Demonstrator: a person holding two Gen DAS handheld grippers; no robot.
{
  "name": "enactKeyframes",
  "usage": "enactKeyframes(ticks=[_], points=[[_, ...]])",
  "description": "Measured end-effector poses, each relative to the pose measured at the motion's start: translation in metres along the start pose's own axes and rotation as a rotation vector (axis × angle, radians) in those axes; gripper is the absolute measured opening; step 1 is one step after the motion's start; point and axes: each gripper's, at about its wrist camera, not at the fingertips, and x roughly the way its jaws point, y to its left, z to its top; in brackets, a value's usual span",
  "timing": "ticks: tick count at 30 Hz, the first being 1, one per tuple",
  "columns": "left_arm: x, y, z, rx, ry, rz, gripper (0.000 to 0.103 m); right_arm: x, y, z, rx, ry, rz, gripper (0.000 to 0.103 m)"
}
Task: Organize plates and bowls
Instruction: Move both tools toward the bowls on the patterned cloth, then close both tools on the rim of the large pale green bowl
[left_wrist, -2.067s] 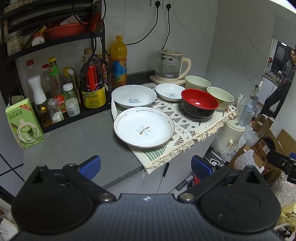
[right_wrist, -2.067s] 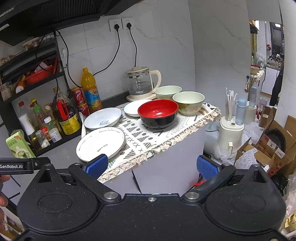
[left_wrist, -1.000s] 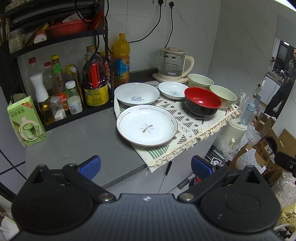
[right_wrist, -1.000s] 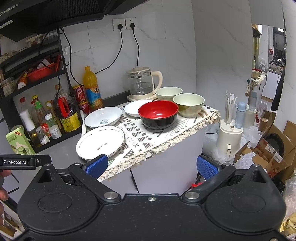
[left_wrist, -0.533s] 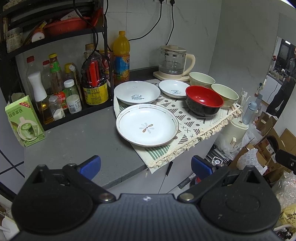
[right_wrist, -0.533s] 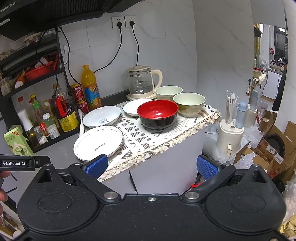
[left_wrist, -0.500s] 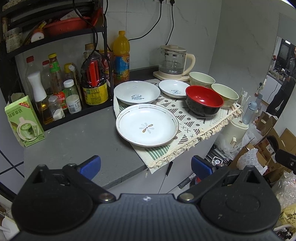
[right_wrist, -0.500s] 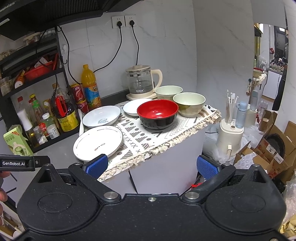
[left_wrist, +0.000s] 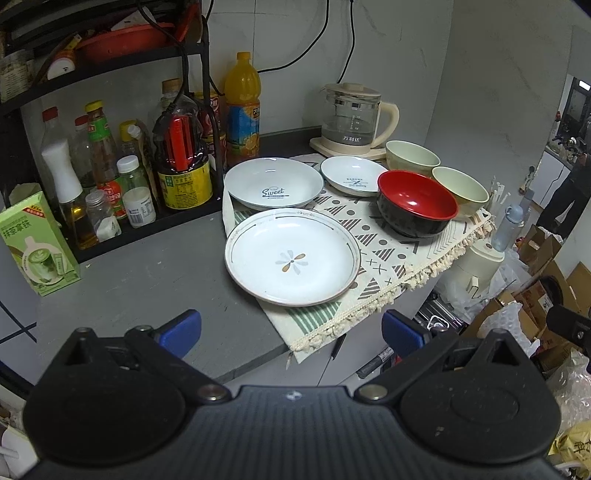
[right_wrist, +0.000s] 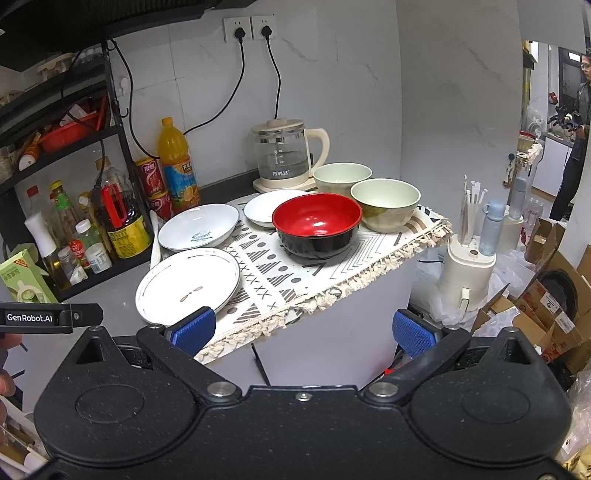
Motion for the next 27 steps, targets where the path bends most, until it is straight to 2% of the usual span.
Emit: enactKeyframes(ticks=[27], points=[[0.098,-0.053,0.088,-0.050,0.035,0.028,0.103,0.117,-0.049,0.074,-0.004,0.077,0.031,0.103]])
